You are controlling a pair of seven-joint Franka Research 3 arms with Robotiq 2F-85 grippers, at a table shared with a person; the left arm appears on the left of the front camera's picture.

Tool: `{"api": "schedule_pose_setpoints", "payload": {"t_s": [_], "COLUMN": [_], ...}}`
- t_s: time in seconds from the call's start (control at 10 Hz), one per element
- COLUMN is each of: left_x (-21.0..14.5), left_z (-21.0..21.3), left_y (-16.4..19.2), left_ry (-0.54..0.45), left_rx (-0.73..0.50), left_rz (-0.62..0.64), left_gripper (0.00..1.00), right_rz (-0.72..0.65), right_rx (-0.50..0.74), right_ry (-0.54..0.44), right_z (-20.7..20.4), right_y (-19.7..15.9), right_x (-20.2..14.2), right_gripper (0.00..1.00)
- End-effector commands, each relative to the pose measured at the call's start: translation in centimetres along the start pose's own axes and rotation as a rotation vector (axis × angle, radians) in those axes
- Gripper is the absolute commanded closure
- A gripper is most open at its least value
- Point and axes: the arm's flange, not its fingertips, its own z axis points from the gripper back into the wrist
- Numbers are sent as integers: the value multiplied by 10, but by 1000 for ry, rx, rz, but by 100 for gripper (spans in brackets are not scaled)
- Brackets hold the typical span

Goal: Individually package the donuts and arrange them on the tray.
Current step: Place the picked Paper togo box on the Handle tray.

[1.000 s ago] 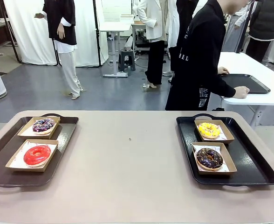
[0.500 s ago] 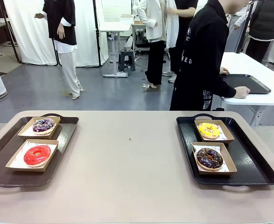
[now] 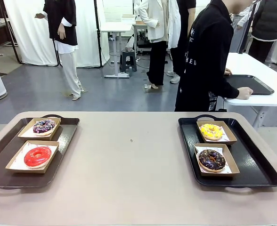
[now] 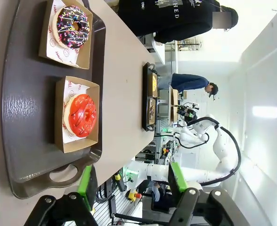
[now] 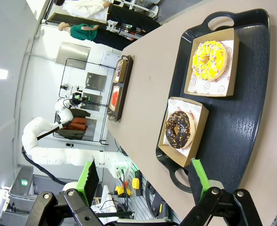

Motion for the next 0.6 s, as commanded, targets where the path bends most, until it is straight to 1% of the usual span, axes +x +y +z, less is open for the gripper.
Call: {"api": "schedule_pose_setpoints", "payload": {"t_s": [0.0,0.5], "left_x": [0,0], "left_z": [2,2], "left_y": [1,1], "left_ry": [-6,-6], "left_rx": [0,0], "left_rz": [1,1], "left_gripper": [21,21], "right_rz": [1,1], "right_rx": [7,7], "right_ry": [-1,-1], "right_z": [-1,-1], "right_y": [1,1], "right_x": [-1,-1], "right_gripper": [0,0]}}
